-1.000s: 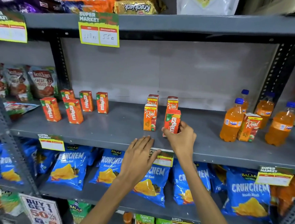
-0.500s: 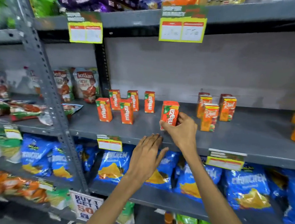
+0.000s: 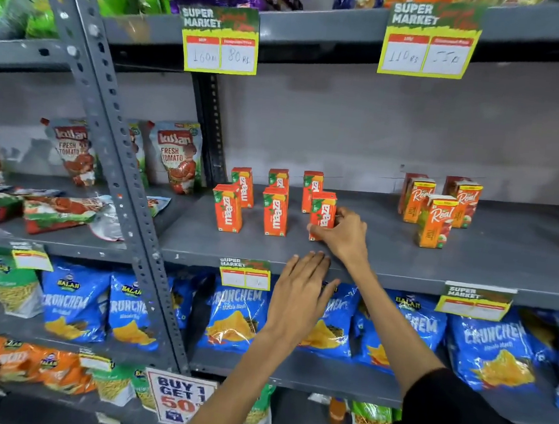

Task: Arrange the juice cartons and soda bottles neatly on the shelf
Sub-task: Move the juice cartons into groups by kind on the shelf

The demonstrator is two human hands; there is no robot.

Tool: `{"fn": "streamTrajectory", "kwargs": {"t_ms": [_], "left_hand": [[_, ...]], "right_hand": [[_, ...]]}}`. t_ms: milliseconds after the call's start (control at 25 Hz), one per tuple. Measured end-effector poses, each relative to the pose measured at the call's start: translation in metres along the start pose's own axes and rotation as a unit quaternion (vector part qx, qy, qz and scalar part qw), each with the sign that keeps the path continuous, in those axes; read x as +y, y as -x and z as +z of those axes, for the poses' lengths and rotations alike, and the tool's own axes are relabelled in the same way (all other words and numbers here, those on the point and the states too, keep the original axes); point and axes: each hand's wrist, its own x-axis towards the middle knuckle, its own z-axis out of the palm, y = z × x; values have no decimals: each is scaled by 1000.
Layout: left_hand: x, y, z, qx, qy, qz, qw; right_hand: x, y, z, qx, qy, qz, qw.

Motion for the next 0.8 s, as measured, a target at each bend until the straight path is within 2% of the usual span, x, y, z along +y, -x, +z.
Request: {"fn": "streamTrajectory", "kwargs": {"t_ms": [440,600,680,800], "left_hand": [[4,3,-5,-33,-2,-2,999],[24,3,-8,-41,-29,-22,998],[62,-3,-2,-31,-29,2,999],[94,-11,4,-24,-14,-5,1000]], "right_hand": [[9,6,-4,-15,-43,18,999],[32,32,-40,35,-82,-5,996],[58,48,-86,71,-77,-26,994],[88,58,-134,106,-65,-44,991]]}}
